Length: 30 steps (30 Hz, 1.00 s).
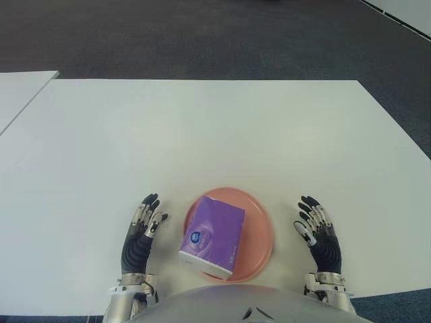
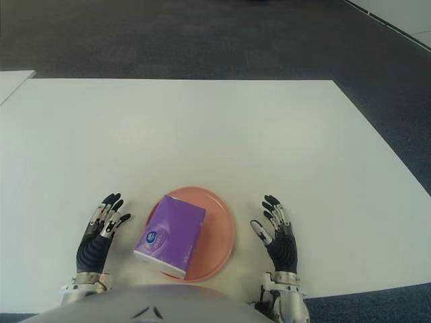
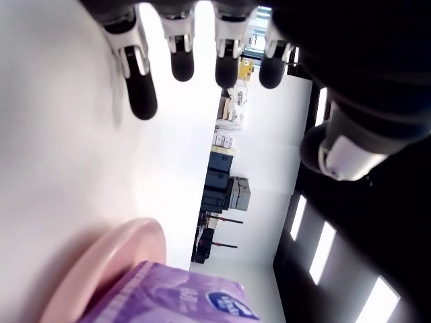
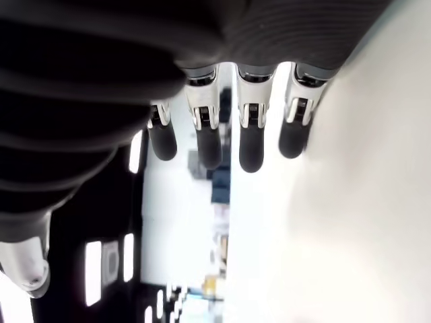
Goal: Put the tissue paper into the plate.
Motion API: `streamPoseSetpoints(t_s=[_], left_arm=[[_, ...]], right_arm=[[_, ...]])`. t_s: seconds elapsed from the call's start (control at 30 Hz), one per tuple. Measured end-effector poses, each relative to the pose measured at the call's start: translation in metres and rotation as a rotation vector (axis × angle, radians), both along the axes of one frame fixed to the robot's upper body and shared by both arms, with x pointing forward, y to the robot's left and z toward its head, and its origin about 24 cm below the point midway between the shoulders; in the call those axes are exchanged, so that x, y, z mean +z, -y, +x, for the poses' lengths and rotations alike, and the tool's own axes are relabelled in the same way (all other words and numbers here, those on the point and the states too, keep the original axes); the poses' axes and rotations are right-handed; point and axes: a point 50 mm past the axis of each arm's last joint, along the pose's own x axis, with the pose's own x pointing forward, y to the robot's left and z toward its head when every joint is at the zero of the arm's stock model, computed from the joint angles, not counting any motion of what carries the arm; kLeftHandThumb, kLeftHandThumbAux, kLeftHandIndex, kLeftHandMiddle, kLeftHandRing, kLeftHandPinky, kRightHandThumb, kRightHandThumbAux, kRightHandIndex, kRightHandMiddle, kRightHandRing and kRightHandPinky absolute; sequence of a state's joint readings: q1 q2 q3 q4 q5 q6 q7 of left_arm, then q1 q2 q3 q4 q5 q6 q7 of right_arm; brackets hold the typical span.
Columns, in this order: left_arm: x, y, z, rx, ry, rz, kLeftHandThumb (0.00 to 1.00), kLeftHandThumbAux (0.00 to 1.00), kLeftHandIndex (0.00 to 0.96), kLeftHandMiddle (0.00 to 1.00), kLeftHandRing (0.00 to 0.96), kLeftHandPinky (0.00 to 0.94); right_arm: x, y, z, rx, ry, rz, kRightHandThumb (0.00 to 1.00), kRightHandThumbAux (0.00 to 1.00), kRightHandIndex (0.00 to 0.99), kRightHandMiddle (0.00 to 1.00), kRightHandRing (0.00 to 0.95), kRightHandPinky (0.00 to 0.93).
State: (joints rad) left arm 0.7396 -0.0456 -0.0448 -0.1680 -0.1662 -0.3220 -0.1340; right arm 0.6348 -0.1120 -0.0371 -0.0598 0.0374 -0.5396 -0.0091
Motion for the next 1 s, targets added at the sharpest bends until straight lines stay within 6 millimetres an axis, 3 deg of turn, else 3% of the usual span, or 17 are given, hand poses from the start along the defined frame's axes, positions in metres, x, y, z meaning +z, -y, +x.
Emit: streamPoseSetpoints(t_s=[0.37,1.0], left_arm=[[-0.004,0.001,0.005,-0.031,0.032,0.037,0.118,0.565,0.075,0.086,0.073,0.076],[-0.012,0.012,0.018,-0.050,0.073,0.059,0.141,0.579,0.064,0.065,0.060,0.084]], right_arm=[[0.004,0.014,0.013,0.133,-0.002,-0.093,0.261,0.589,0.090,0.135,0.131,0.139],[0.002,0.013,0.029,0.264,-0.017,-0.106,0.287,0.581,0.077,0.117,0.110,0.137]])
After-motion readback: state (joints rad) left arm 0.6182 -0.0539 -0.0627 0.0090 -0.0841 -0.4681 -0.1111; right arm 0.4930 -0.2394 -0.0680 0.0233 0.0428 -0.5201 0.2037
